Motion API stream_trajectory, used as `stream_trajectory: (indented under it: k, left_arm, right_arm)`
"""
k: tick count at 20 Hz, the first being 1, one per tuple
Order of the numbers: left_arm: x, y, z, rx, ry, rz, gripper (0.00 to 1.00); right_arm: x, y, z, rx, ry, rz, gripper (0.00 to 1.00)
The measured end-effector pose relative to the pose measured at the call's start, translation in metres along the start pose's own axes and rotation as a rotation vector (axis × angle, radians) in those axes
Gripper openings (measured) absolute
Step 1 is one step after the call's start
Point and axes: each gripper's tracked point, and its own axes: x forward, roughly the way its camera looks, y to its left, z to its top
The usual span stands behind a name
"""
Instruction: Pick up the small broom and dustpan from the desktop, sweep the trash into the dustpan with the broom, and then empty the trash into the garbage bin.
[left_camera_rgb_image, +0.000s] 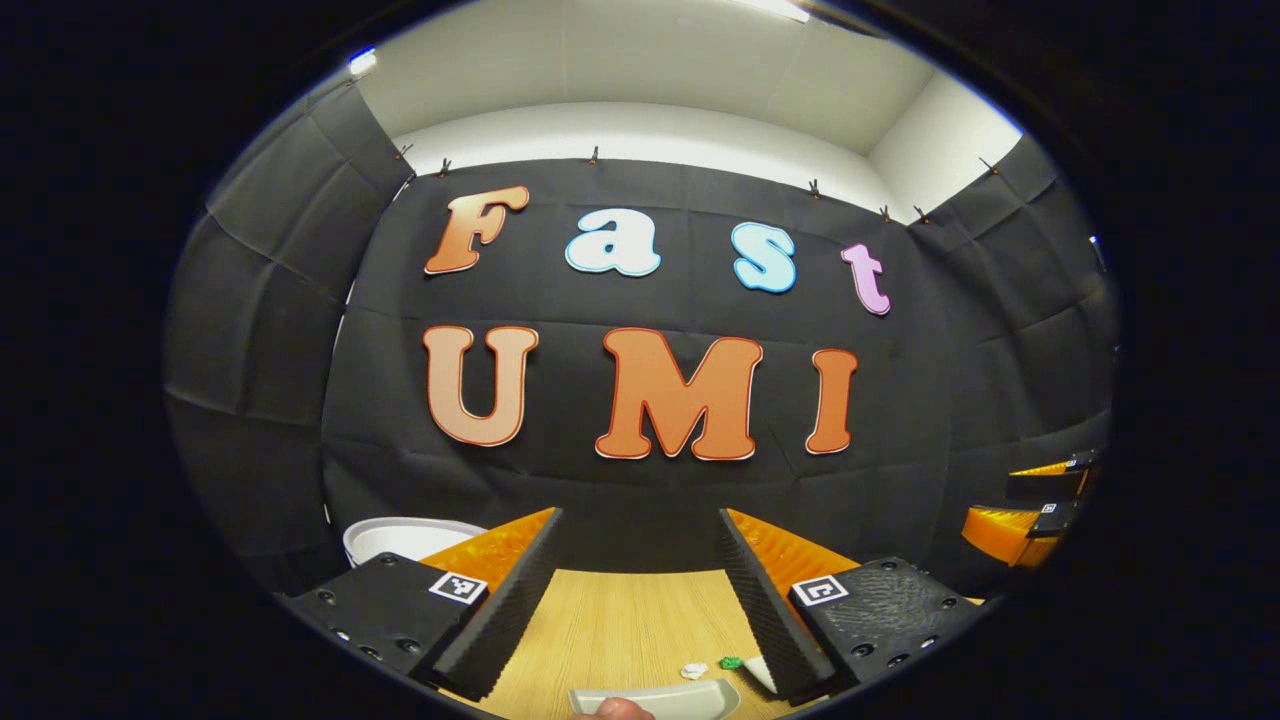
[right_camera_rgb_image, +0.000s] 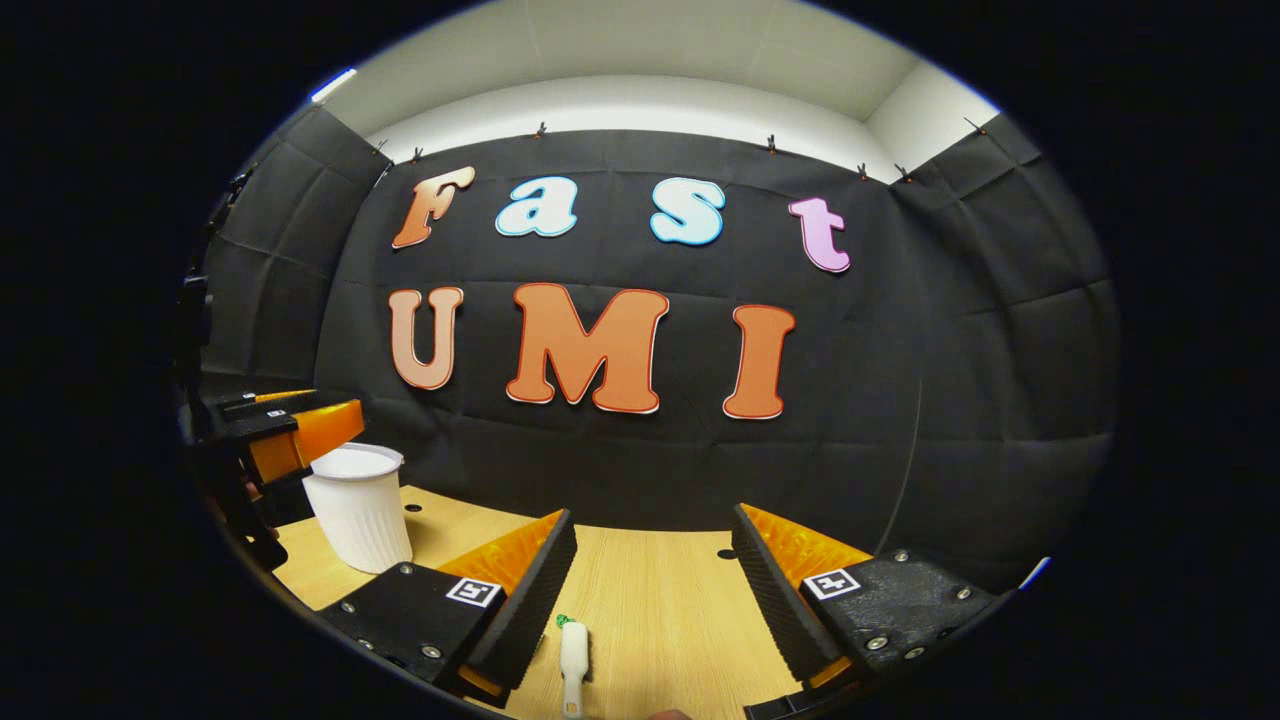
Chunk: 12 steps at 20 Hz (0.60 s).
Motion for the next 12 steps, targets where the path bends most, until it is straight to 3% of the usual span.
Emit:
stream_trajectory:
  k: [6,12]
  left_arm:
    - [-0.018,-0.016,-0.007,-0.087,0.02,0.057,0.95]
    - [-0.022,-0.023,-0.01,-0.031,0.045,0.055,0.95]
  right_arm:
    - [0.004,0.002,-0.004,-0.017,-0.008,0.001,0.94]
    - [0.01,-0.003,-0.009,0.013,0.005,-0.012,0.94]
